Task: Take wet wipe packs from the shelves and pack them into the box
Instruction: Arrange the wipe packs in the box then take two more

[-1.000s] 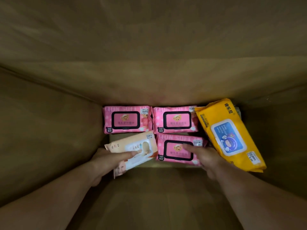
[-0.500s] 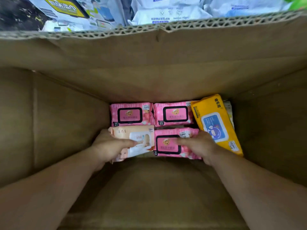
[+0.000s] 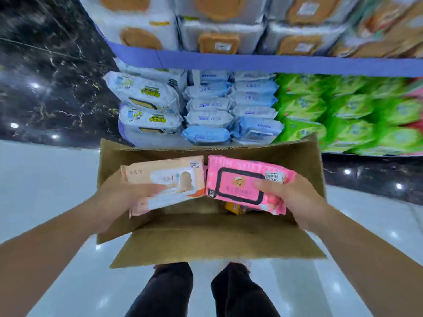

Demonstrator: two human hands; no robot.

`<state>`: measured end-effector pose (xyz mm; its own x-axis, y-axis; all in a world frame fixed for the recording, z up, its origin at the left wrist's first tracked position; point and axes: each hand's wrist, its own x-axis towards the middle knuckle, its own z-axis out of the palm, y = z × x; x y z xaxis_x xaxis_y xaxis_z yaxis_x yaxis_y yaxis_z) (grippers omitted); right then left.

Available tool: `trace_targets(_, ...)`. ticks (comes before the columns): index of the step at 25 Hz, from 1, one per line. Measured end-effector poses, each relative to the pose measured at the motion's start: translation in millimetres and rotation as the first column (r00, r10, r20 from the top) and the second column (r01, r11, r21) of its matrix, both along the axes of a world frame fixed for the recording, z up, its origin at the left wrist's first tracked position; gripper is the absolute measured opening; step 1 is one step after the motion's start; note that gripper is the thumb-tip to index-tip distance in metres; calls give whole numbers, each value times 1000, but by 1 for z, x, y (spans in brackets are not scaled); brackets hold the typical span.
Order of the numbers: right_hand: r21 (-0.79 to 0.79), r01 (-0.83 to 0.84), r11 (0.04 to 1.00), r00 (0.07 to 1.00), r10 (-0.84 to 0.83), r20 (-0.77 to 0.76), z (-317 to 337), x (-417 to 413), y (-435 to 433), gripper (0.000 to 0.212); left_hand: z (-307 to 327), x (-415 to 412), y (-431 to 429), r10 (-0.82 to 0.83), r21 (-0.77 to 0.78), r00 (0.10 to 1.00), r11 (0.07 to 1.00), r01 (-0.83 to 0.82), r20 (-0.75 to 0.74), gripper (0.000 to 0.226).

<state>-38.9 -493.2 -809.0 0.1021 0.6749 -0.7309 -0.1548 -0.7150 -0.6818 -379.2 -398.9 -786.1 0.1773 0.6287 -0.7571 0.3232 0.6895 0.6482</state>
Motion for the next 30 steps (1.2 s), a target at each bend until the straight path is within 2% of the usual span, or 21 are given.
trace_targets(3,84,56,995,998,-54,-24,98,5,-1,36,96,-2,12,-33,104,999,994,30,29,81)
trace_targets(5,154,96,983,995,-94,-22,175,5,-2,27,168,-5,22,-74,192,997,979,67,32,69)
trace_targets(7,247,106,963,994,-100,-37,239,6,-3,32,236,-9,33,-119,263,993,959,108,27,69)
trace_targets(10,358,135,924,991,-130,-40,325,9,-8,41,328,-11,48,-158,320,981,940,117,108,47)
trace_targets(13,477,199,856,974,-227,3,387,27,-7,43,393,0,64,-196,434,961,896,94,196,63)
trace_targets(15,536,208,818,963,-266,32,423,44,-8,58,427,19,70,-224,499,949,862,86,224,74)
trace_targets(17,588,204,783,952,-298,66,459,67,-6,64,458,47,70,-242,561,935,826,59,259,71)
trace_targets(21,654,143,743,955,-277,106,524,130,-5,49,502,118,71,-232,622,915,783,-26,330,69)
trace_targets(25,686,67,725,942,-272,195,566,227,-1,33,537,210,69,-192,646,898,754,-123,396,71)
trace_targets(26,678,66,732,939,-276,206,574,254,0,33,545,234,67,-189,655,893,742,-142,409,68)
trace_targets(30,644,17,765,922,-261,287,600,343,-4,52,566,322,66,-165,713,900,673,-197,404,85)
